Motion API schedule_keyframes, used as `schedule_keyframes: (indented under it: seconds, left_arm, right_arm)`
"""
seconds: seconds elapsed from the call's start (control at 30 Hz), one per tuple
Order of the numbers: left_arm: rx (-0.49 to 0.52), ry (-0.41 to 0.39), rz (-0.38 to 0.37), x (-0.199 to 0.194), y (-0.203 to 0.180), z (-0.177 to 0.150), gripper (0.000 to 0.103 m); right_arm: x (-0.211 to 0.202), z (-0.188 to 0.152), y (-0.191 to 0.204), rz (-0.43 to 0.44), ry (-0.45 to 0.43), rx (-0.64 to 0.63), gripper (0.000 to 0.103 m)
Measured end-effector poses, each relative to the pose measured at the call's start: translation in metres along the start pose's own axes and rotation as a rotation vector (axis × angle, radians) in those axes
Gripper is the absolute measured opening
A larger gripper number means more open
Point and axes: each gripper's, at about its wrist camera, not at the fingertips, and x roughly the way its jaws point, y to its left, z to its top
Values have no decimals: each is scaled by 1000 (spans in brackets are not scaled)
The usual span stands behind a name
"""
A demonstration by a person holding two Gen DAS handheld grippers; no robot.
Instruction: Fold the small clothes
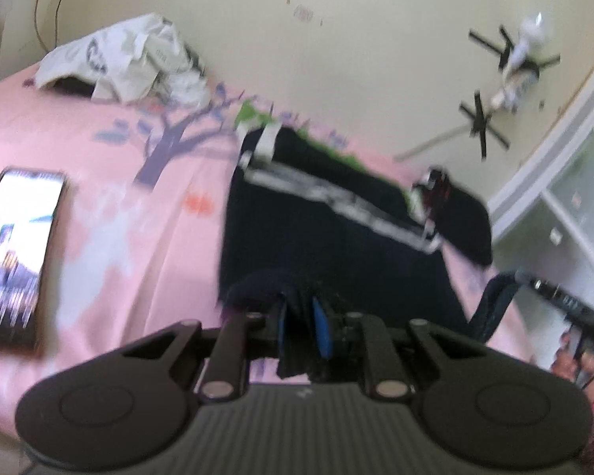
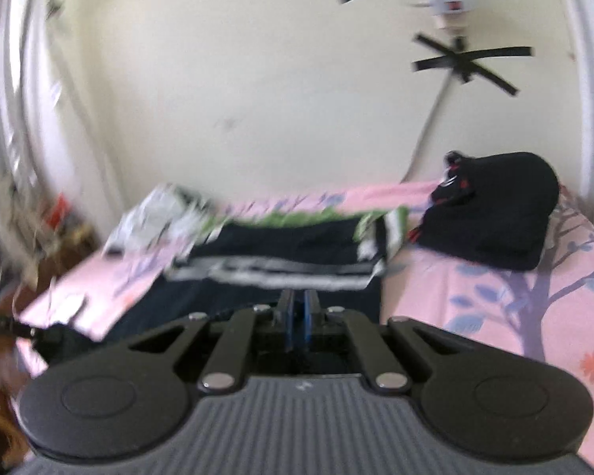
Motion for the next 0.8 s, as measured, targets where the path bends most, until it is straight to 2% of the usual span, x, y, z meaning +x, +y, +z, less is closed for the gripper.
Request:
schedule_keyframes:
  seconds: [0.1,0.17,0.27,0.3,0.33,0.37,0.4,0.43,0.47,0.53,0.6,0.7,0.8]
  left_arm:
    - [3,-22,7,24,-7,39,14]
    - [-5,-32,14,53,-12,74,13]
    - [-8,-77,138,100,-18,117,14]
    - [-12,-65,181,114,-18,125,20]
    - [-26,-33,209,123,-16,127,24]
    - [-26,-18,190,125,-13,124,24]
    - [12,-20,151,121,-12,117,30]
    - [51,-21,149,117,-12,109,38]
    - [86,-21,169,112,-10,101,41]
    - [135,-9,179,104,-7,90,42]
    - [162,-1,166,100,-8,85,42]
    - [276,-6,175,99,-21,78,45]
    - [383,11,182,110,-32,70,45]
  right_arm:
    - [25,22,-19,0,-17,99,0]
    - [49,38,-24,-38,-37,122,0]
    - [89,52,-19,-188,-72,39,0]
    - [97,52,-19,-183,-40,44,0]
    - [100,49,-21,-109,14,73,2]
    - [96,43,-20,-11,57,82,26]
    - [88,34,-13,49,85,48,38]
    - [79,23,-3,67,94,-25,68]
    - [71,12,8,74,94,-114,85]
    - [64,-8,31,81,113,-299,84]
    - [68,-23,48,94,162,-416,84]
    - [87,-38,59,108,246,-488,81]
    - [102,-45,53,106,325,-462,65]
